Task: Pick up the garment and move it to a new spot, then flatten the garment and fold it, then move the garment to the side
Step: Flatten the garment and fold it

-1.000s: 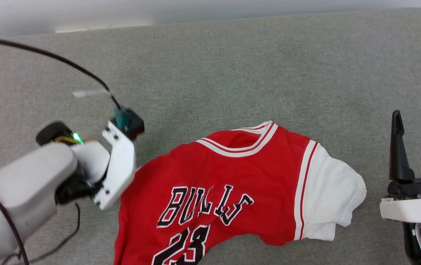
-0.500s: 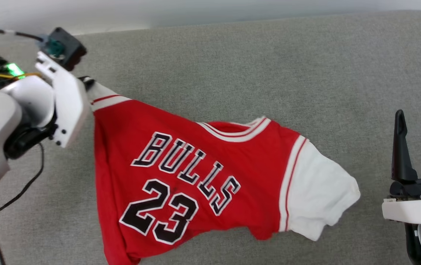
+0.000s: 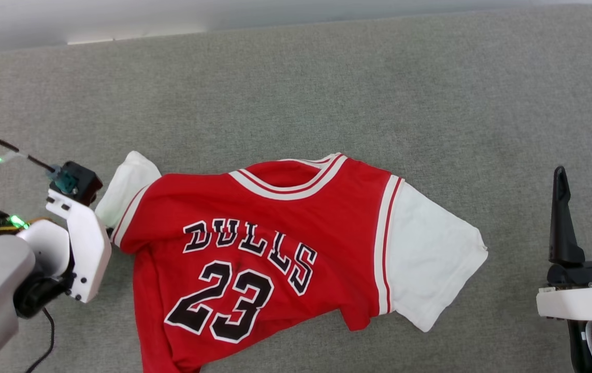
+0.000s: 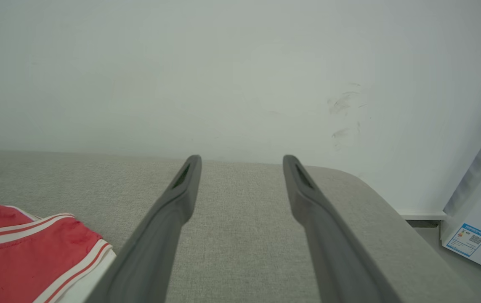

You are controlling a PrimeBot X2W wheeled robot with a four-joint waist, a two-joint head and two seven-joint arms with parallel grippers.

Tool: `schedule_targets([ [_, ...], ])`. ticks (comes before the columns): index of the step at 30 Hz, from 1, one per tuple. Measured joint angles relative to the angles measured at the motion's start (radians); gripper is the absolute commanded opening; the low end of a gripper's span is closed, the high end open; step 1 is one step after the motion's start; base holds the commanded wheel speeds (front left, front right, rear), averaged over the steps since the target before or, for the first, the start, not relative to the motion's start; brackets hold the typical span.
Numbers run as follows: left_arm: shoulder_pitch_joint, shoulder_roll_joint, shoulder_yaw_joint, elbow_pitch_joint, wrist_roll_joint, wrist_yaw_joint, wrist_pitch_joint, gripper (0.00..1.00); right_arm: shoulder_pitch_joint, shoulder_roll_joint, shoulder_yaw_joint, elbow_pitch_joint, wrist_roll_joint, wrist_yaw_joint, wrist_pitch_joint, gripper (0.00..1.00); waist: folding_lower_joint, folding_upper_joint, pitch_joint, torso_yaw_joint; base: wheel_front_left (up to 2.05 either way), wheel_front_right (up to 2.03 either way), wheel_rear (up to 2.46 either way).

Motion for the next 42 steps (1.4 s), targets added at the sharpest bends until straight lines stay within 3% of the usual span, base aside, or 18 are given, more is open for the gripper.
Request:
schedule_targets([
  [2,0.019,-0.014,0.004,0.014,-0.015,0.002,-0.019,0.06,0.002,-0.001,0.000,0.008,-0.002,0.000,0.000,1.00,0.0000,0.0000,-0.009,0.004,0.00,0.00,0.00],
  [4,0.034,-0.025,0.011,0.021,-0.013,0.012,-0.061,1.00,0.002,-0.003,0.007,0.015,-0.003,0.000,0.000,1.00,0.0000,0.0000,-0.021,0.009,0.00,0.00,0.00],
  [9,0.043,-0.030,0.047,0.002,0.069,0.081,-0.277,1.00,-0.007,-0.057,0.044,0.012,-0.017,0.000,0.000,1.00,0.0000,0.0000,-0.064,0.015,0.00,0.00,0.00],
  [13,0.048,-0.033,0.090,-0.052,0.135,0.188,-0.460,1.00,-0.050,-0.119,0.066,0.000,-0.018,0.000,0.000,1.00,0.0000,0.0000,-0.104,0.025,0.00,0.00,0.00],
  [19,0.127,-0.047,0.140,-0.170,0.179,0.372,-0.626,1.00,-0.131,-0.269,0.166,0.073,-0.014,0.000,0.002,1.00,0.0000,0.0000,-0.153,0.049,0.00,0.00,0.00],
  [24,0.229,-0.054,0.210,-0.276,0.225,0.542,-0.668,1.00,-0.216,-0.428,0.364,0.143,0.099,0.000,0.242,1.00,0.0000,0.0000,-0.171,0.069,0.00,0.00,0.00],
  [28,0.313,-0.087,0.299,-0.359,0.283,0.639,-0.669,1.00,-0.282,-0.559,0.511,0.132,0.253,0.000,0.472,1.00,-0.0001,0.0000,-0.169,0.085,0.00,0.00,0.00],
  [31,0.389,-0.128,0.383,-0.393,0.333,0.682,-0.671,1.00,-0.323,-0.649,0.618,0.140,0.393,0.000,0.656,1.00,0.0000,0.0000,-0.159,0.096,0.00,0.00,0.00],
  [34,0.461,-0.170,0.468,-0.418,0.395,0.702,-0.671,1.00,-0.352,-0.700,0.697,0.145,0.528,0.000,0.804,1.00,0.0000,0.0000,-0.145,0.105,0.00,0.00,0.00],
  [38,0.548,-0.243,0.580,-0.452,0.478,0.703,-0.671,1.00,-0.390,-0.726,0.752,0.199,0.659,0.000,0.938,1.00,-0.0001,0.0000,-0.125,0.120,0.00,0.00,0.00],
  [42,0.622,-0.317,0.666,-0.478,0.563,0.683,-0.671,1.00,-0.413,-0.713,0.800,0.271,0.730,0.000,0.986,1.00,0.0000,0.0000,-0.101,0.137,0.00,0.00,0.00],
])
